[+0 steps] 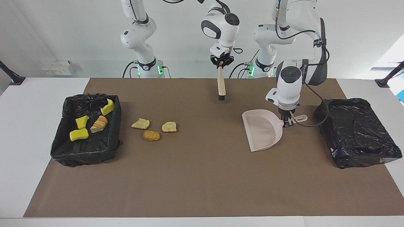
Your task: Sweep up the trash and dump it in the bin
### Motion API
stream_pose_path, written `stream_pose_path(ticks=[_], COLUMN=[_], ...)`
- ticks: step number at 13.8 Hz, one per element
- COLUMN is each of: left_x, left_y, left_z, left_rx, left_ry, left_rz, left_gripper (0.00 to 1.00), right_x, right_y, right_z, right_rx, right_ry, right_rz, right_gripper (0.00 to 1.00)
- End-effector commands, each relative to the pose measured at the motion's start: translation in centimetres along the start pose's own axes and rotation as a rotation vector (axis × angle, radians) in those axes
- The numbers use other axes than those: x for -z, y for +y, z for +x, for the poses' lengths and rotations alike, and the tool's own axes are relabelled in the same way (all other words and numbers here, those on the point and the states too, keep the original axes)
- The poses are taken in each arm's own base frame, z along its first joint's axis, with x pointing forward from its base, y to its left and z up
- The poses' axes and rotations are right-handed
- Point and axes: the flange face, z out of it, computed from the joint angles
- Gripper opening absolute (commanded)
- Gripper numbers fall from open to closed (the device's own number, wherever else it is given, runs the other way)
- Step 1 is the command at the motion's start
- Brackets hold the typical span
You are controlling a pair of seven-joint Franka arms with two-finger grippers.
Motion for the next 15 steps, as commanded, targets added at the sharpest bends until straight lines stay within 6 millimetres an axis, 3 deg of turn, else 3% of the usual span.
stream_pose_path(ticks=[1,2,4,6,8,11,13,15], left_x=[1.1,1.2,2.5,2.1,2.9,5.1,4.7,4.6], left_y=[1.2,1.3,2.1,2.6,2.7,3.3,3.2,1.9], left_z=[1.8,2.3,6.2,9.9,11.0,14.2,18.0,19.4], left_rx=[0.056,0.098,0.089,0.138,0.196,0.253,0.29,0.322], left_ry=[0.026,0.029,0.033,0.043,0.049,0.113,0.111,0.088], left_rz=[0.026,0.027,0.043,0.046,0.05,0.026,0.011,-0.01], left_gripper=[0.0,0.0,0.0,0.0,0.0,0.0,0.0,0.0], right_x=[2.6,3.6,4.6,4.7,3.9,1.7,0.6,-0.1], right_y=[3.9,6.2,10.6,14.1,18.8,24.7,28.8,31.2], right_z=[4.6,7.8,12.7,15.7,19.3,21.7,22.5,22.8], right_rx=[-0.088,-0.185,-0.312,-0.339,-0.364,-0.335,-0.294,-0.263], right_ry=[0.021,0.012,-0.017,0.055,0.061,0.008,-0.042,-0.067], right_rz=[-0.027,-0.024,-0.042,-0.131,-0.19,-0.243,-0.247,-0.257], right_gripper=[0.0,0.0,0.0,0.0,0.0,0.0,0.0,0.0])
